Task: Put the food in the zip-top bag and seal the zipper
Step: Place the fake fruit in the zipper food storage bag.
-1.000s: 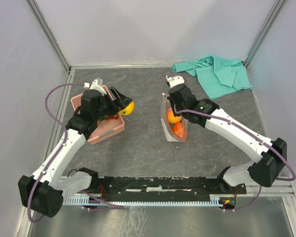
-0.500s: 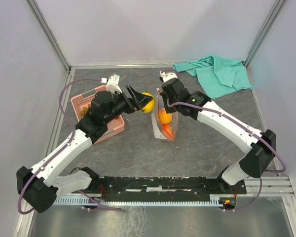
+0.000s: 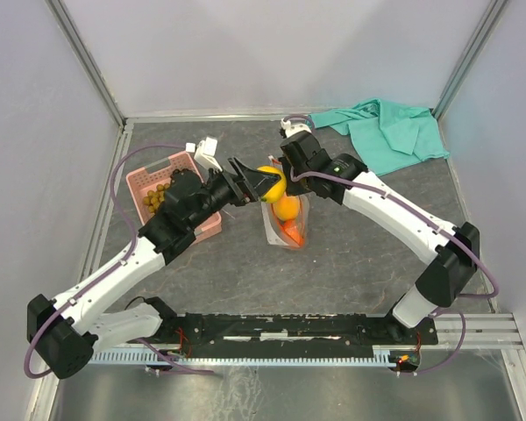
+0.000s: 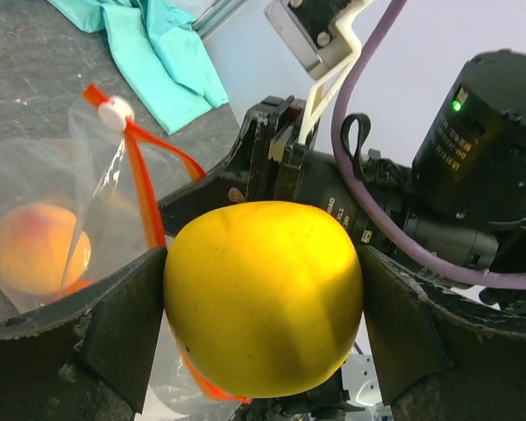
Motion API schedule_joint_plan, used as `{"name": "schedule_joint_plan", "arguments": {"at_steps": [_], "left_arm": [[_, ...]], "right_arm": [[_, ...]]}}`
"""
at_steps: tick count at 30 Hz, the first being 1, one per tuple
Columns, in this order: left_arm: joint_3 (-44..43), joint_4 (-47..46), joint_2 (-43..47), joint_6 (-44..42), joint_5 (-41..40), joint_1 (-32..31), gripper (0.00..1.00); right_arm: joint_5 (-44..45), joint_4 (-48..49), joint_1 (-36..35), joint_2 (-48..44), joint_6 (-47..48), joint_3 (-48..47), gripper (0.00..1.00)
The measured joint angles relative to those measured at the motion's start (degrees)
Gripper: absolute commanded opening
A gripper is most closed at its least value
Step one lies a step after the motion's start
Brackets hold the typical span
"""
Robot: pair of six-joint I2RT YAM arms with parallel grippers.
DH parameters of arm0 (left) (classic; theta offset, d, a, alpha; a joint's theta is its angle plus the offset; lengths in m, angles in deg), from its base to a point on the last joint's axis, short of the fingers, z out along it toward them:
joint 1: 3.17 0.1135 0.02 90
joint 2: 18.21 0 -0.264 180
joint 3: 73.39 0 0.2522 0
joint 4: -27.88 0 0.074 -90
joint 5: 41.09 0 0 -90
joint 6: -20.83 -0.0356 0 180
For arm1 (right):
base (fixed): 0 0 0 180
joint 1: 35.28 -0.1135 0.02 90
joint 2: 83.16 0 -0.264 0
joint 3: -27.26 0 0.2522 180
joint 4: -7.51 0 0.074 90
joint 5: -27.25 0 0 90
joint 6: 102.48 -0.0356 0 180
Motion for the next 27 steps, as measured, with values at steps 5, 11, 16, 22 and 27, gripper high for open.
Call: {"name": "schedule_joint_plan", "arguments": {"at_steps": [5, 11, 16, 22, 27], "left_arm": [[2.3, -1.0, -0.3, 0.1, -3.0, -1.7, 0.36], [5.6, 2.8, -0.4, 0.2, -7.5, -1.9, 0.36], [5.7, 6.7, -0.5, 0.1, -10.8, -1.9, 0.35], [4.9, 10.8, -0.3, -2.3, -13.3, -3.2, 0.36], [4.9, 9.1, 2.3, -4.4, -12.1, -3.8, 0.36]], "right_arm": [[0.0, -0.9, 0.4, -0.3, -1.3, -0.1, 0.02], [0.0, -0.8, 0.0, -2.3, -2.4, 0.0, 0.02], [-0.3, 0.1, 0.0, -4.7, -3.4, 0.9, 0.02], [-1.8, 1.2, 0.1, -4.7, -4.8, 2.4, 0.02], [-2.6, 2.2, 0.1, -3.9, -5.7, 2.6, 0.02]]}}
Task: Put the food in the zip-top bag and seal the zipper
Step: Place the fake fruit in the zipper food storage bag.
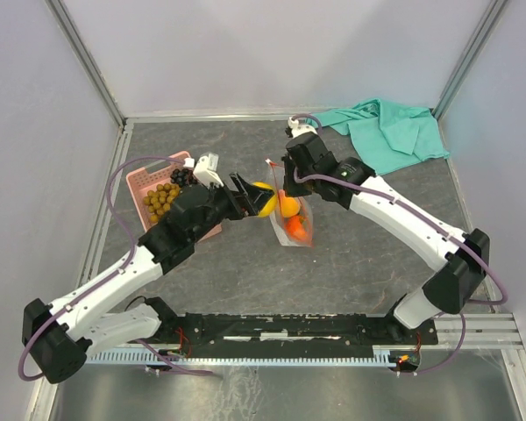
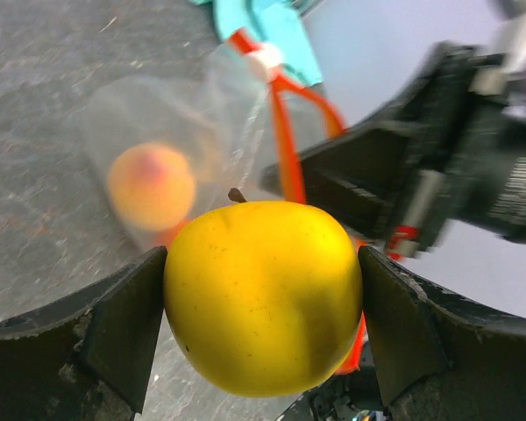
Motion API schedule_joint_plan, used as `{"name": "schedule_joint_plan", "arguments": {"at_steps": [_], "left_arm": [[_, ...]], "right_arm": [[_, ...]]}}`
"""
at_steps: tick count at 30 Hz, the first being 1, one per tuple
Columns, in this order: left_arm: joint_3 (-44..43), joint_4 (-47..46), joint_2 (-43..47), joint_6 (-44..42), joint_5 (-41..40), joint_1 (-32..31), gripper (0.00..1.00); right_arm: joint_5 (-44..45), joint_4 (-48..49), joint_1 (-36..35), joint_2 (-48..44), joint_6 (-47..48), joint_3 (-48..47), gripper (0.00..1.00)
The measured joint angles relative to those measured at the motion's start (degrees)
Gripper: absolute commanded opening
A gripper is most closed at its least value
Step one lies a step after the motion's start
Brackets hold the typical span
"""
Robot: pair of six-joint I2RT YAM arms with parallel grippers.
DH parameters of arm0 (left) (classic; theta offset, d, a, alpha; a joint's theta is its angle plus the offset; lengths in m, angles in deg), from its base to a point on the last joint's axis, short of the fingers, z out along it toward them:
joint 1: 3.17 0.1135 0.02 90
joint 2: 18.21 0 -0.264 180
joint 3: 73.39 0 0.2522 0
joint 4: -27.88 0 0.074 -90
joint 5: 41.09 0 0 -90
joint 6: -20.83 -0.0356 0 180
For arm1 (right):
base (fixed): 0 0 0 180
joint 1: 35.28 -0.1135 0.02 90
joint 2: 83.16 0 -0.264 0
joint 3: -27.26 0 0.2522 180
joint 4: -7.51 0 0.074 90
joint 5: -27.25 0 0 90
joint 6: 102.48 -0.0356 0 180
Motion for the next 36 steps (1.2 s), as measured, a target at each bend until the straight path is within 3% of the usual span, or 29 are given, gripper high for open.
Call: {"name": "schedule_joint_plan", "arguments": {"at_steps": [11, 16, 23, 29, 31, 36], "left_arm": [[2.6, -14.7, 1.7, -3.1, 8.1, -0.3, 0.36], [3.5, -19.1, 1.9, -5.0, 10.0, -0.9, 0.35], [8.6, -20.0, 5.8, -5.8, 7.1, -1.6, 0.34], [10.5, -18.0, 7.5, -5.7, 3.7, -1.6, 0.33], [10.6, -17.2, 7.5, -5.7, 3.1, -1.6, 0.33], [10.6, -16.7, 7.5, -5.7, 2.4, -1.6, 0.33]], "right_arm": [[-0.8, 0.2, 0.1, 2.1, -0.3, -0.2, 0.02], [0.2, -5.2, 0.6, 5.4, 0.7, -6.2, 0.02], [1.4, -9.1, 0.4, 8.4, 6.0, -10.8, 0.22], [1.9, -11.5, 0.4, 8.6, 9.2, -10.8, 0.29], [2.0, -12.0, 0.4, 8.6, 9.8, -10.7, 0.28], [2.7, -12.4, 0.4, 8.3, 10.9, -9.2, 0.09]]}}
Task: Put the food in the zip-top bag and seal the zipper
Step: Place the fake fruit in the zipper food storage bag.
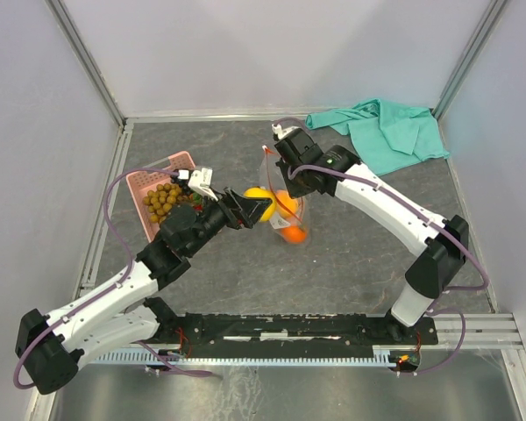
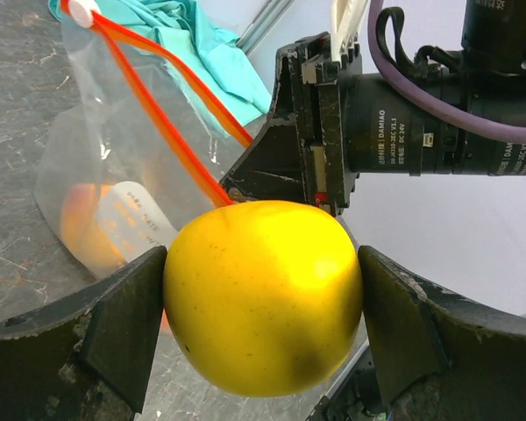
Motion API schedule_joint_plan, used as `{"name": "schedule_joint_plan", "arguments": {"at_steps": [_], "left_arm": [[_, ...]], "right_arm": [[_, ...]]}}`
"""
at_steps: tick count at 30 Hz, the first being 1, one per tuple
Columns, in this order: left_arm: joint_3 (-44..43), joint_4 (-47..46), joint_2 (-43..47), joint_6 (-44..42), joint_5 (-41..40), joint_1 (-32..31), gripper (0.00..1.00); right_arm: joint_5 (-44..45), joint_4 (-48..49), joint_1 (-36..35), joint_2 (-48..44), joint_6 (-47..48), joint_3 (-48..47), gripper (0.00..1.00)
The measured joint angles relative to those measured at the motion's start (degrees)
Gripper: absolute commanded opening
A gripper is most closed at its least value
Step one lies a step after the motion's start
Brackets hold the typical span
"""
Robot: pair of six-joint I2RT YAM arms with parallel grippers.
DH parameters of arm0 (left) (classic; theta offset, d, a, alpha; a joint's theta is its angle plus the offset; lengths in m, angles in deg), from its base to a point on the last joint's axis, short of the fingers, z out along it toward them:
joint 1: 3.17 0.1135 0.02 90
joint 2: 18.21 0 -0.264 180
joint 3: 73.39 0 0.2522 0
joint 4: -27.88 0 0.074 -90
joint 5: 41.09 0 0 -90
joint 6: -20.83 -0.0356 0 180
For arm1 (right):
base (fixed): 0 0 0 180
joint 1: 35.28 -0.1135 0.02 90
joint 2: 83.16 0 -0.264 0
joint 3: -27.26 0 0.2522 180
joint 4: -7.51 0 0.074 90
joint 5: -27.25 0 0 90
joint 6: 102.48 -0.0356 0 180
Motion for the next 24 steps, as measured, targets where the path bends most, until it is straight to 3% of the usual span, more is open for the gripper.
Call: {"name": "schedule_joint_plan", "arguments": {"at_steps": [5, 17, 24], "left_arm": [[-0.2, 1.3, -0.2, 0.0, -1.7, 0.0, 0.32], [-7.4, 5.4, -3.3, 0.0, -9.9, 0.0, 0.3], [-10.9, 6.3, -4.0, 0.1, -10.1, 0.0, 0.29]], "right_arm": [[1.5, -0.3, 0.0, -0.3, 0.5, 0.3, 0.02], [5.2, 6.9, -2.3, -10.4, 2.0, 7.0, 0.02], [11.9, 12.6, -4.7, -12.2, 3.9, 12.4, 0.02]]}}
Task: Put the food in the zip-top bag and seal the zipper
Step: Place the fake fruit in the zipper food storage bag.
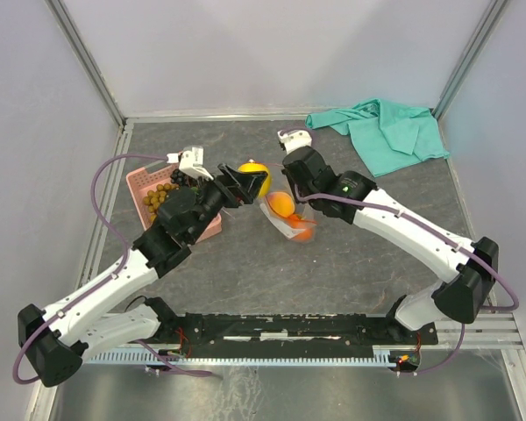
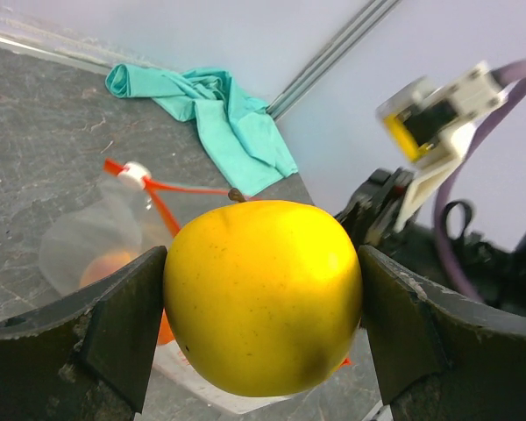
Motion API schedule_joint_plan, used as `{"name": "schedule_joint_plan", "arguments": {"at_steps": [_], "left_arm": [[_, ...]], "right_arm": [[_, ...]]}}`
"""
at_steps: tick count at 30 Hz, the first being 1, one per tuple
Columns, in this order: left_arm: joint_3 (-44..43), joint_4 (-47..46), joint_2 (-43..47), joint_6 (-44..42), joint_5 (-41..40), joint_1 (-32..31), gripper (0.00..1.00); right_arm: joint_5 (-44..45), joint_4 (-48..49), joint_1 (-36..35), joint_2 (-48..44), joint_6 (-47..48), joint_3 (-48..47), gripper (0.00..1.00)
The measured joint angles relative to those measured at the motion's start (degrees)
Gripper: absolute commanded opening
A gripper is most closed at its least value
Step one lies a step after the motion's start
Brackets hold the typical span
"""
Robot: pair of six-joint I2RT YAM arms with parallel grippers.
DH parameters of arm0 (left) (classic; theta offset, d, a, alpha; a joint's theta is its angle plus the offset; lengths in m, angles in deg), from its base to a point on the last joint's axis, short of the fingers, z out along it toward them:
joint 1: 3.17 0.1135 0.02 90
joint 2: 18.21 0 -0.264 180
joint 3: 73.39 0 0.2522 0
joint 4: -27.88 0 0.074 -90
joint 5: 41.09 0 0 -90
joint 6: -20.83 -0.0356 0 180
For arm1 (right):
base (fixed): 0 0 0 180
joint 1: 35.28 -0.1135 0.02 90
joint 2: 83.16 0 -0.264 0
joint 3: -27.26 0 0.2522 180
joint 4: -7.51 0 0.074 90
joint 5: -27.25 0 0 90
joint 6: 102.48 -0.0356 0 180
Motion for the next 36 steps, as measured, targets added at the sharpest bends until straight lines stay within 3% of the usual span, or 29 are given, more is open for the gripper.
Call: {"name": "schedule_joint_plan", "arguments": {"at_steps": [10, 22, 32, 36], "left_arm": [[-2.1, -1.3, -3.7, 4.0, 2.1, 0.0, 0.26], [-2.0, -1.1, -9.3, 11.2, 4.9, 0.0, 0.26], [-2.9, 16.5, -11.3, 11.5, 0.9, 0.0, 0.48], [-5.2, 20.5, -13.6, 11.4, 0.2, -0.1, 0.64]], "right_arm": [[6.1, 7.6, -2.4, -1.2, 0.7, 6.3, 0.02], [6.6, 12.9, -3.2, -2.2, -1.5, 8.8, 0.02], [6.4, 13.4, -3.3, -2.2, -2.8, 9.2, 0.02], [5.3, 13.8, -3.3, -2.2, -3.8, 9.2, 0.02]]}}
